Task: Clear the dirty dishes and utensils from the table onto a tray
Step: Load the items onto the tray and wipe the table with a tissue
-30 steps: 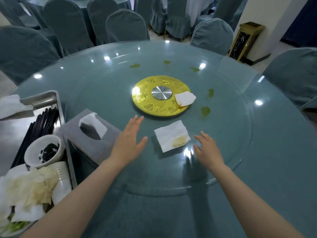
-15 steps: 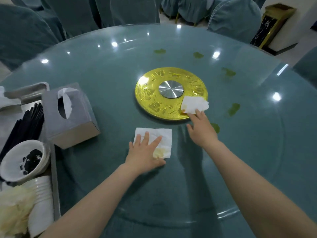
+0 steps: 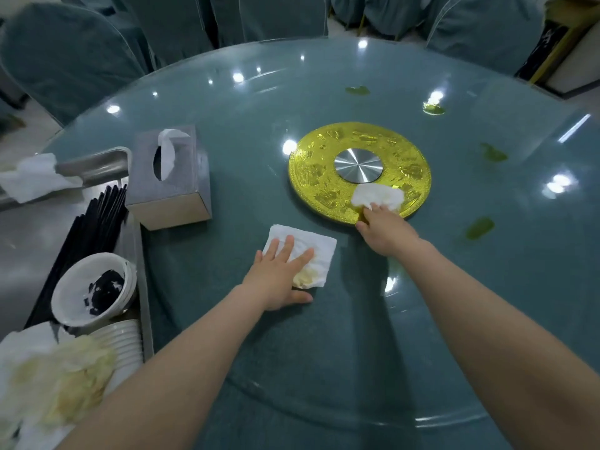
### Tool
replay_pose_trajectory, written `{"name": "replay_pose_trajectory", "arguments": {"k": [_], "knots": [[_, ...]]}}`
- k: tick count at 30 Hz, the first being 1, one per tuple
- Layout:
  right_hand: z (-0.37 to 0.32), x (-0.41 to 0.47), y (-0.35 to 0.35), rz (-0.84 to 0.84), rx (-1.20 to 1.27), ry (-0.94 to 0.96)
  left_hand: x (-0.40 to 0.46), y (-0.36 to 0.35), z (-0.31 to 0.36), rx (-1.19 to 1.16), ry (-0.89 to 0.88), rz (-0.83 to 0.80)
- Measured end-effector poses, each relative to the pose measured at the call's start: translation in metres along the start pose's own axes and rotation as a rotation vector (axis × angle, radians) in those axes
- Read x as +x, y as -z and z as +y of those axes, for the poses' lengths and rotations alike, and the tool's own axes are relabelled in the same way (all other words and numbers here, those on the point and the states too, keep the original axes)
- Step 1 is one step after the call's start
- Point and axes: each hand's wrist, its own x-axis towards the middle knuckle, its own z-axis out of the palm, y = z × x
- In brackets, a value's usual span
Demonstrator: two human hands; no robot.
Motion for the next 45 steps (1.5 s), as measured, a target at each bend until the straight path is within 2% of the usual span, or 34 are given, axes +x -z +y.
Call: {"name": "replay_pose_trajectory", "arguments": {"k": [4,13,24,29,36,38,42,45], "knots": [[-0.024,-0.031,-0.002,0.061,0.088,0.067,-0.013,0.003,0.007,-0.063,-0.005,0.073],[-0.103,-0.128,0.009,0.375,0.467,0.1,-0.144,-0.012,-0.035,-0.611,0.15,0.684],[-0.27,-0.2,-0.023,0.291,0.719,0.256,-0.309,-0.037,-0.146,-0.812,0.487,0.973],[-0.351,-0.219,-0.039,0.19,0.742,0.373,-0.37,-0.066,-0.196,-0.796,0.683,0.989],[-0.448,-0.229,-0.062,0.16,0.735,0.47,-0.404,-0.083,-0.241,-0.978,0.739,1.004],[-0.464,-0.226,-0.068,0.122,0.692,0.497,-0.406,-0.087,-0.252,-0.97,0.738,0.953],[-0.478,-0.22,-0.084,-0.117,0.438,0.556,-0.403,-0.097,-0.266,-0.925,0.669,0.72],[-0.471,-0.219,-0.087,-0.08,0.49,0.529,-0.405,-0.103,-0.274,-0.911,0.668,0.677]]}}
